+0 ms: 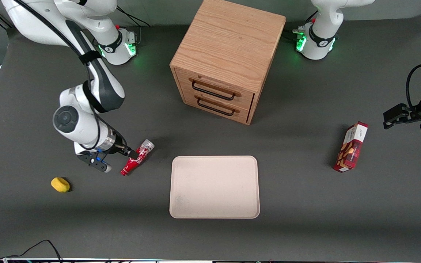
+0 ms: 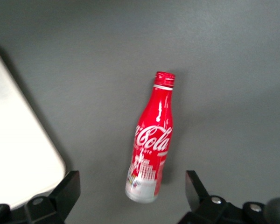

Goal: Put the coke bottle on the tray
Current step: 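Move the right gripper down over the red Coca-Cola bottle, then close the right gripper around the bottle's body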

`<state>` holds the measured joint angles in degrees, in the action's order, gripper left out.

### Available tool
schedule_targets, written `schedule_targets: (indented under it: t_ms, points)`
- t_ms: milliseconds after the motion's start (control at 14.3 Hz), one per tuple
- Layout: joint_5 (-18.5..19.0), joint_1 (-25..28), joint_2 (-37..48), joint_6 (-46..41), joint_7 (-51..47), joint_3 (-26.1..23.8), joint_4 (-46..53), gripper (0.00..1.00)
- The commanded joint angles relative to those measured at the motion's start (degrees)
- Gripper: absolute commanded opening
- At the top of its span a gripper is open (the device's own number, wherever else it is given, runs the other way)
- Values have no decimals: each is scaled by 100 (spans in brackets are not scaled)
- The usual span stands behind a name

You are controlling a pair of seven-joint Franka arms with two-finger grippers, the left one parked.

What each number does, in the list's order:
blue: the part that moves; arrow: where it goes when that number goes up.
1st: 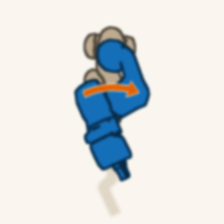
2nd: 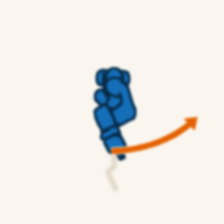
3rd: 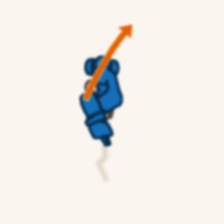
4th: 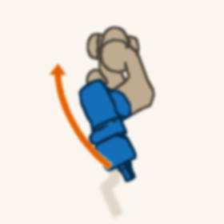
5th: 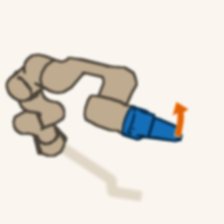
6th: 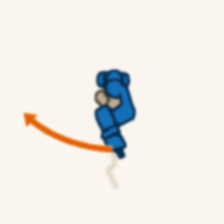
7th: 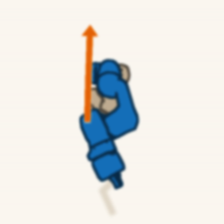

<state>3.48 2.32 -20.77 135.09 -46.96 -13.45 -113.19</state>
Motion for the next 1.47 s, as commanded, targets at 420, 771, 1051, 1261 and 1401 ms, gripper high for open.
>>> schedule_targets:
  t_ms: [420,771,1051,1261,1401]
  points:
    - [1638,14,-972,1115,-2142,-26,-283,100]
    - [1647,14,-1087,1143,-2221,-17,-221,99]
    - [1647,14,-1096,1134,-2221,-26,-186,3]
    - [1647,14,-1087,1134,-2221,-26,-169,0]
    - [1647,14,-1087,1116,-2221,-26,-142,0]
